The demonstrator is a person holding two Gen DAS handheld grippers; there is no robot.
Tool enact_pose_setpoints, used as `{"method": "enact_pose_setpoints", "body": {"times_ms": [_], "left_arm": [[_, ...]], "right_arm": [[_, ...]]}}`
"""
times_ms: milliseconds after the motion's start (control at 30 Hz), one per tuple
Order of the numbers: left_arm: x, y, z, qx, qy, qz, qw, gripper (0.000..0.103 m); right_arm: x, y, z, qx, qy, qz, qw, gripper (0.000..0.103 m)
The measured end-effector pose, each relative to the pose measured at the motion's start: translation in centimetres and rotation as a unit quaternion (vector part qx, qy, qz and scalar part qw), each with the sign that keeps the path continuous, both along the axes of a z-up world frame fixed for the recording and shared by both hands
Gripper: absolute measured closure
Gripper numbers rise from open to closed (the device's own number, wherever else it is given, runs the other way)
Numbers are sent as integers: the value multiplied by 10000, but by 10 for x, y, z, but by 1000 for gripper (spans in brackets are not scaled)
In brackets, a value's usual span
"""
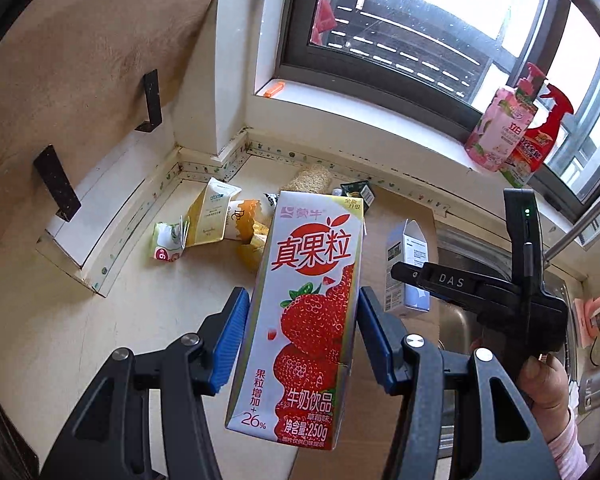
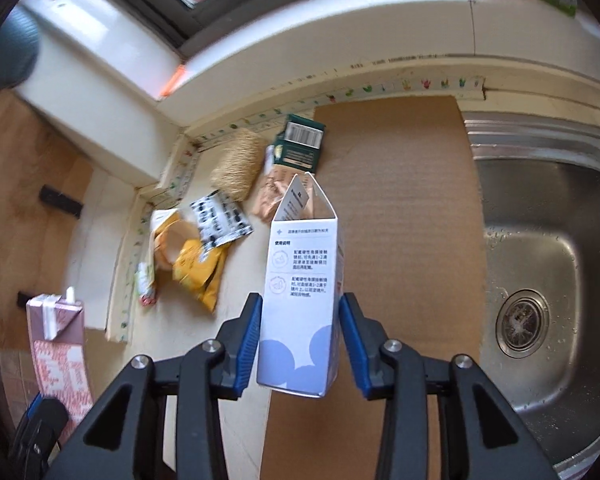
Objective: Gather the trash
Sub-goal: 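Grasp the strawberry milk carton with the left tool while the right tool grasps the white milk carton, then carry both cartons down over the black trash bin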
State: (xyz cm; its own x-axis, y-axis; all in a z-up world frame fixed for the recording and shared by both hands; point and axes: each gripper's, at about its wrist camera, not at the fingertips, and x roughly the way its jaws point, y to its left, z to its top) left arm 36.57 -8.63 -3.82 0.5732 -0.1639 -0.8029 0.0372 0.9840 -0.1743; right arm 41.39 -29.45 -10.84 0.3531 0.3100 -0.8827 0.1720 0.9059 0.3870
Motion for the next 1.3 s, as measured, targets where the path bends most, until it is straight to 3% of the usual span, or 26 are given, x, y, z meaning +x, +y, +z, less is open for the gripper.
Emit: {"method": "enact_pose_setpoints", "body": {"times_ms": [367, 633, 800, 1033, 1200, 1300], "left_arm": [[-118, 7, 41, -542, -307, -411, 9972, 50], [-208, 25, 42, -659, -367, -651, 9950, 50], [-256, 44, 19, -456, -284, -640, 9965, 49], [-306, 65, -35, -126, -94, -561, 9983, 49], [-317, 81, -92, -6, 280, -351, 9990, 49], [-320, 93, -144, -1, 603, -144, 9981, 49]], "right_arm": [[-146, 0, 119, -255, -951, 116, 9951, 64], [-253, 21, 151, -499, -1193, 198, 9914, 64], [-308, 47, 133, -368, -1139, 446, 9918, 64], [-374, 95, 74, -292, -765, 1076, 9908, 64], [-392, 127, 13, -243, -457, 1668, 9846, 64], [-394, 139, -34, -278, -282, 1895, 9811, 64]]}}
